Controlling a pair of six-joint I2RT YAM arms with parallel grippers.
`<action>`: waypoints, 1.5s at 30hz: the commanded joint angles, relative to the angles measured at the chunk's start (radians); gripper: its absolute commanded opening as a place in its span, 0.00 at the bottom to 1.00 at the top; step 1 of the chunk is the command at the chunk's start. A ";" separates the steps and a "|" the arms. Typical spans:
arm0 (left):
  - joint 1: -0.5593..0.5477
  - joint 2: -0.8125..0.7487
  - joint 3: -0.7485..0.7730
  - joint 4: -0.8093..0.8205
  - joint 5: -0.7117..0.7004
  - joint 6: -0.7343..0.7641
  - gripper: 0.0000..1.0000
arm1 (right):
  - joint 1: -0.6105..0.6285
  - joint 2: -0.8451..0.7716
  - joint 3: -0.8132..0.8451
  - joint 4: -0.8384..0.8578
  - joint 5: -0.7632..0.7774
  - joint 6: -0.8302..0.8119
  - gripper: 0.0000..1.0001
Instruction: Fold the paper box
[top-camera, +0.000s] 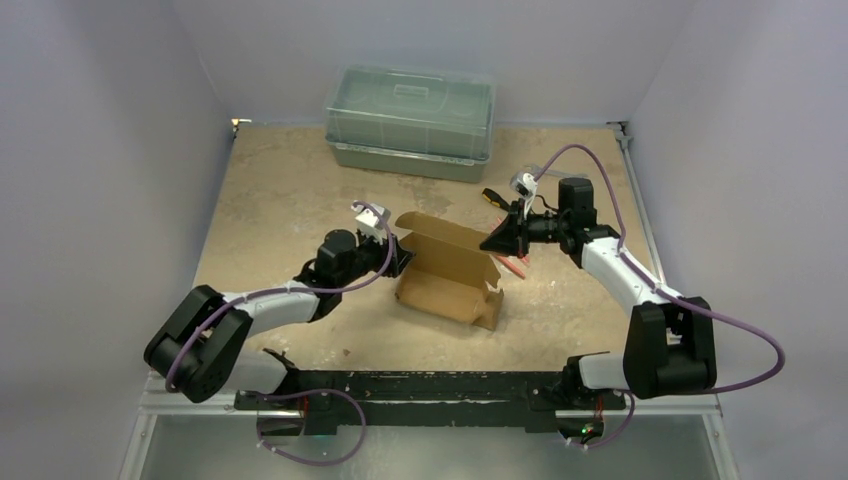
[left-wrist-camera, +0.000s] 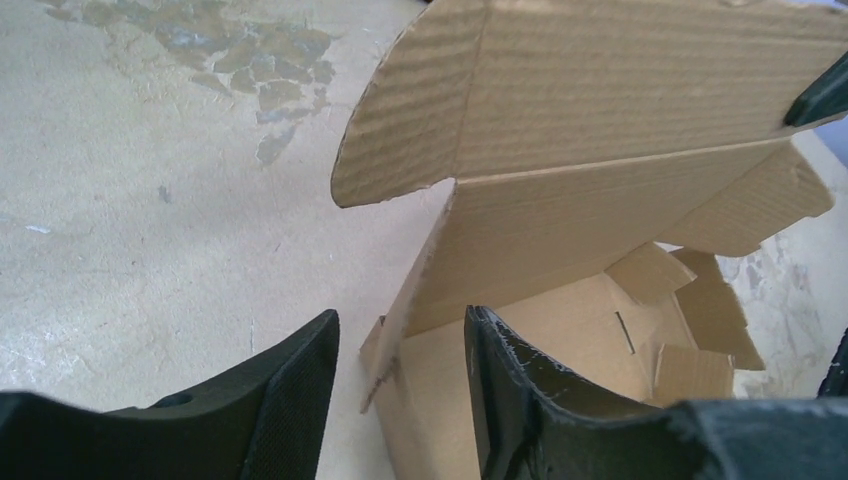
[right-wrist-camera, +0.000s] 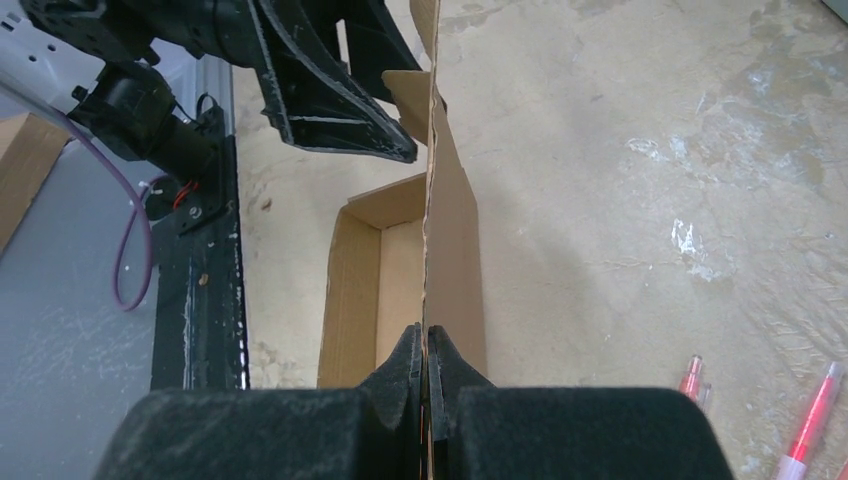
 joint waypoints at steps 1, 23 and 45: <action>0.022 0.034 0.042 0.098 0.079 0.026 0.45 | 0.003 -0.027 0.029 -0.006 -0.034 -0.023 0.00; 0.013 -0.183 -0.084 0.045 -0.052 0.009 0.00 | -0.024 -0.066 0.094 -0.155 0.049 -0.147 0.69; -0.195 -0.375 -0.180 -0.061 -0.288 -0.070 0.00 | -0.064 -0.153 -0.112 0.073 0.274 -0.132 0.98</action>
